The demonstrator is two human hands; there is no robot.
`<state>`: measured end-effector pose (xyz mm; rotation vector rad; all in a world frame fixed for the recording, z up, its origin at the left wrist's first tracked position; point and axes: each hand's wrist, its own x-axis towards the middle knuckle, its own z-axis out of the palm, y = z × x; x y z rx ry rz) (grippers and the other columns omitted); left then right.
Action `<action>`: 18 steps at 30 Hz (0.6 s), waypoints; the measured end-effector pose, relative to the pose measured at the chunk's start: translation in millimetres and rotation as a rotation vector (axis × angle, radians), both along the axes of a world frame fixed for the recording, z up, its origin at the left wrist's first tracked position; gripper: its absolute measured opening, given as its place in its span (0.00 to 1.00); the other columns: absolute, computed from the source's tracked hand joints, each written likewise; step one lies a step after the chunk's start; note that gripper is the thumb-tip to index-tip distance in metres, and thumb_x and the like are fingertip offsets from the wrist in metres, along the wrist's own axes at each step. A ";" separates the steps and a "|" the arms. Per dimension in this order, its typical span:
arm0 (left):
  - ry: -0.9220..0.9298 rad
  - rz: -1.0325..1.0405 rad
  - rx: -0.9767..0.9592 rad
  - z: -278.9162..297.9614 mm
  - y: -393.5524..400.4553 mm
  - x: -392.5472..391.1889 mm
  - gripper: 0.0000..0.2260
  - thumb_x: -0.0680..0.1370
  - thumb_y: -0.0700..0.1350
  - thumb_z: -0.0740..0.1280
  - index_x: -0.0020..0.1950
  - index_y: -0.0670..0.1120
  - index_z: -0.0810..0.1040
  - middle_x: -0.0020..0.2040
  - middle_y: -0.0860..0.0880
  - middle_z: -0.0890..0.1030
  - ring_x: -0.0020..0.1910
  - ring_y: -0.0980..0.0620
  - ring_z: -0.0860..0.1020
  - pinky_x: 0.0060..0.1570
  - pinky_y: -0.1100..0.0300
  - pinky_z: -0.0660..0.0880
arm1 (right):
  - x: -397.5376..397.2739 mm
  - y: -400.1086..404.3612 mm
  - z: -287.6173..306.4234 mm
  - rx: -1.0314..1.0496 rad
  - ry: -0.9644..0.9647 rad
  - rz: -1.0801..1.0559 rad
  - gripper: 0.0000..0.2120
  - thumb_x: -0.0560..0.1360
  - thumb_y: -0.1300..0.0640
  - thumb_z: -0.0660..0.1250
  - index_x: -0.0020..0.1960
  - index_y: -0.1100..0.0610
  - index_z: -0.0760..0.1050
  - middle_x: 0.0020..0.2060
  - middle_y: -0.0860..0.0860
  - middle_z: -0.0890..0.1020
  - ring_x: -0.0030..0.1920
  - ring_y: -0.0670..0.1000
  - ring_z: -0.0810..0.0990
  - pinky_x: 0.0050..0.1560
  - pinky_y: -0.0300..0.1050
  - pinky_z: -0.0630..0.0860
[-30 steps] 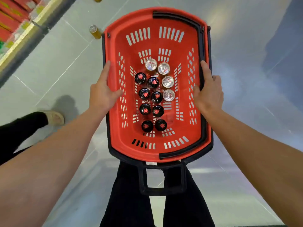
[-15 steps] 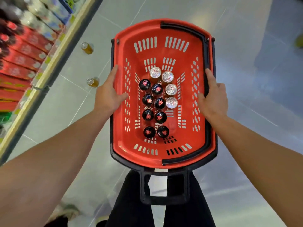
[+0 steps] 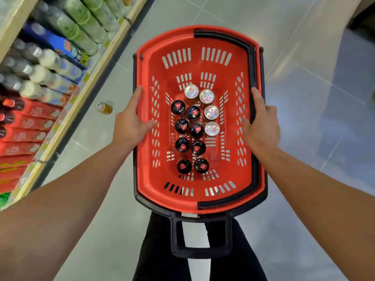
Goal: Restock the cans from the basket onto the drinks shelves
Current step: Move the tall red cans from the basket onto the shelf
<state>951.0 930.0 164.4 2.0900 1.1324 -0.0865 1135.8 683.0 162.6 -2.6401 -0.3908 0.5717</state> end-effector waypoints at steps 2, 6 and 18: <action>-0.005 -0.005 -0.013 -3.3 26.7 28.8 0.43 0.73 0.44 0.75 0.79 0.58 0.52 0.62 0.58 0.72 0.53 0.59 0.74 0.55 0.66 0.69 | 27.4 25.8 -2.1 -0.001 0.001 -0.010 0.32 0.79 0.47 0.62 0.77 0.37 0.49 0.59 0.56 0.69 0.52 0.55 0.77 0.51 0.51 0.73; 0.003 -0.052 -0.011 -6.6 80.6 84.1 0.43 0.73 0.44 0.74 0.79 0.58 0.52 0.58 0.60 0.71 0.51 0.60 0.73 0.52 0.71 0.66 | 72.3 73.5 -2.6 -0.024 -0.003 -0.047 0.32 0.79 0.45 0.62 0.77 0.37 0.49 0.59 0.56 0.69 0.51 0.54 0.76 0.51 0.51 0.73; 0.002 -0.138 0.008 -11.0 237.2 254.5 0.45 0.70 0.43 0.76 0.78 0.62 0.54 0.64 0.52 0.77 0.51 0.57 0.75 0.54 0.63 0.71 | 217.3 208.0 -2.7 -0.026 -0.008 -0.130 0.32 0.79 0.47 0.62 0.76 0.36 0.49 0.57 0.56 0.69 0.45 0.50 0.72 0.46 0.49 0.72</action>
